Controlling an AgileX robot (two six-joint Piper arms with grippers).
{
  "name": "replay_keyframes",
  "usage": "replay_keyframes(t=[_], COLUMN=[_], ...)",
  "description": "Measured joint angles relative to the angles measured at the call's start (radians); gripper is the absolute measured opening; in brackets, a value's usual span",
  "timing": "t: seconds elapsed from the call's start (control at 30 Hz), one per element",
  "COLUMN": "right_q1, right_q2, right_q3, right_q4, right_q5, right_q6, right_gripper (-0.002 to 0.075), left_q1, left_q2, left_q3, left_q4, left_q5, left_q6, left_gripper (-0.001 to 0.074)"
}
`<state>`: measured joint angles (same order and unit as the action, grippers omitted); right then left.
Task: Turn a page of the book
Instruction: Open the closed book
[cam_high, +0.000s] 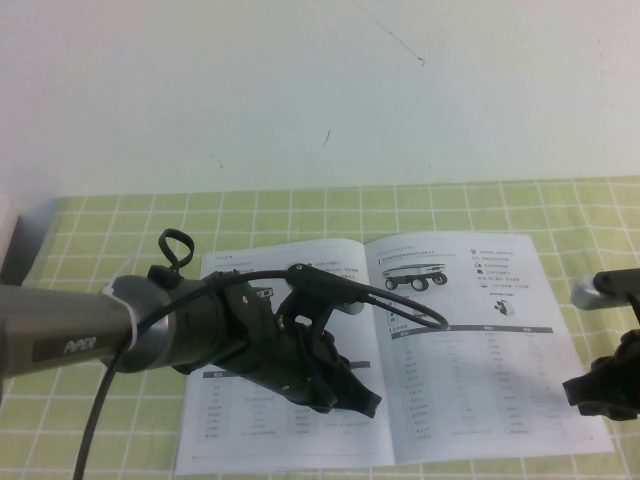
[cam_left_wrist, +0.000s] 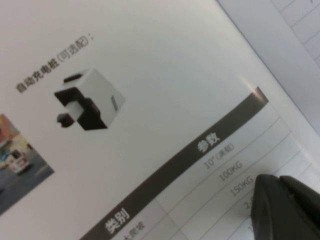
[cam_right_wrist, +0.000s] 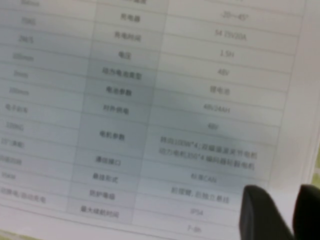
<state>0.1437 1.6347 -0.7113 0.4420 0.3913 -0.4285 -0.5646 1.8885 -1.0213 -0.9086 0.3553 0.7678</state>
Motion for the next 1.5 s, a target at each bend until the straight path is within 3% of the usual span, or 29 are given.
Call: replay_keyframes(t=[0.1, 0.23, 0.3, 1.13, 1.3, 1.5], right_q1=[0.0, 0.0, 0.0, 0.0, -0.004, -0.008], right_q2=[0.015, 0.035, 0.039, 0.097, 0.097, 0.107], right_q3=[0.005, -0.003, -0.004, -0.017, -0.017, -0.017], right_q4=[0.056, 0.113, 0.125, 0.155, 0.219, 0.412], right_q5=[-0.03, -0.054, -0.06, -0.045, -0.045, -0.056], right_q6=[-0.045, -0.076, -0.076, -0.092, -0.126, -0.303], right_gripper=[0.023, 0.0411, 0.0445, 0.0408, 0.0409, 0.0409], left_q1=[0.0, 0.0, 0.0, 0.0, 0.0, 0.0], left_q2=[0.0, 0.0, 0.0, 0.002, 0.002, 0.002], left_q3=[-0.002, -0.002, -0.002, -0.002, -0.002, -0.002], left_q4=[0.0, 0.0, 0.0, 0.0, 0.0, 0.002], left_q5=[0.001, 0.001, 0.001, 0.004, 0.004, 0.004], left_q6=[0.0, 0.0, 0.0, 0.0, 0.0, 0.0], left_gripper=[-0.0004, -0.0004, -0.0004, -0.0004, -0.0004, -0.0004])
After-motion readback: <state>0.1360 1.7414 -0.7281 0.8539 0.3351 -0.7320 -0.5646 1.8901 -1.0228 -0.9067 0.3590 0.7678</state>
